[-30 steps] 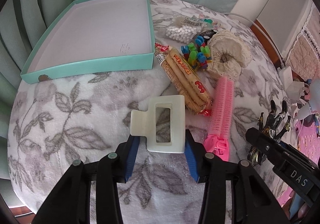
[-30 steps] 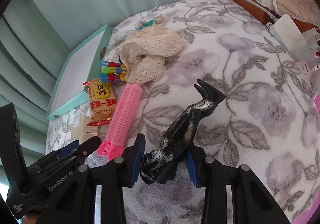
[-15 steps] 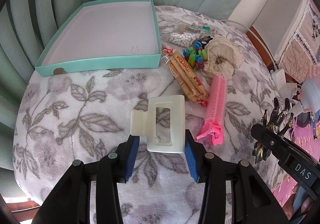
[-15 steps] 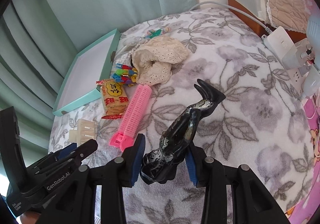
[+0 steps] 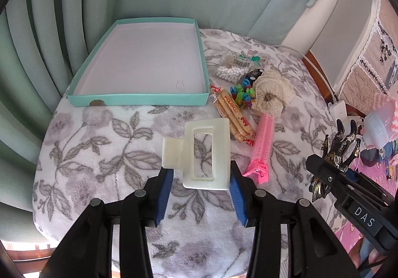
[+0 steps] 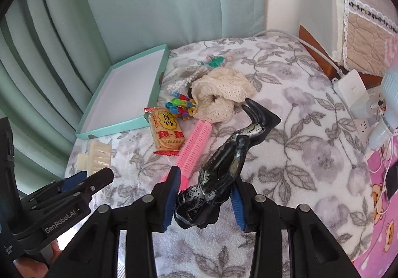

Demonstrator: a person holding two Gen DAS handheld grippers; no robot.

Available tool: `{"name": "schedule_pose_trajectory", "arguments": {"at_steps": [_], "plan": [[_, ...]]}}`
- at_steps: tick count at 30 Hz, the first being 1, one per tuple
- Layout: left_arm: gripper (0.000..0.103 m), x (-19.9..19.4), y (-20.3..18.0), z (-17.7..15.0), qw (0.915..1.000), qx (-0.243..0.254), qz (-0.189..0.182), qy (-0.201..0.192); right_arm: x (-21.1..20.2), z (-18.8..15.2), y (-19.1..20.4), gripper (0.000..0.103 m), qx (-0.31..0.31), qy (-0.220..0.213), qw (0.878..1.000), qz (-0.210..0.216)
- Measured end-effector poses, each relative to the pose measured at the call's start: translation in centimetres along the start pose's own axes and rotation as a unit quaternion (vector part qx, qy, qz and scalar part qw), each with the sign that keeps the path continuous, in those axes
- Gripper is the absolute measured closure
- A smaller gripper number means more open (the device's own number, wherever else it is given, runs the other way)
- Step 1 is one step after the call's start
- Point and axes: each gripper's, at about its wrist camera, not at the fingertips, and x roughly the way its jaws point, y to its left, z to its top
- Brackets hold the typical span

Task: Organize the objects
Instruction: 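Carry the cream clip and black figure over the box lid with both tools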

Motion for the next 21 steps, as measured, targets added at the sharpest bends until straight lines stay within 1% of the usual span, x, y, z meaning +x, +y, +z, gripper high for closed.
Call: {"name": "schedule_pose_trajectory", "arguments": {"at_steps": [4, 9, 15, 21], "plan": [[0.058, -1.1, 0.3, 1.5, 0.9998, -0.003, 0.004, -0.021, -0.6, 1.1, 1.3, 0.062, -0.023, -0.011, 1.0, -0.001], [0.058, -2.4, 1.3, 3.2, 0.9991, -0.007, 0.011, -0.04, -1.0, 2.7, 2.1, 0.062, -0.031, -0.023, 0.999, 0.004], [0.058, -3.2, 3.1, 6.0, 0.998, -0.015, 0.02, -0.059, -0.3, 5.3, 3.5, 0.062, -0.038, -0.03, 0.999, 0.011], [0.058, -3.8, 5.6, 9.8, 0.9961, -0.027, 0.029, -0.078, 1.0, 8.2, 5.9, 0.062, -0.061, -0.03, 0.997, 0.025]]}}
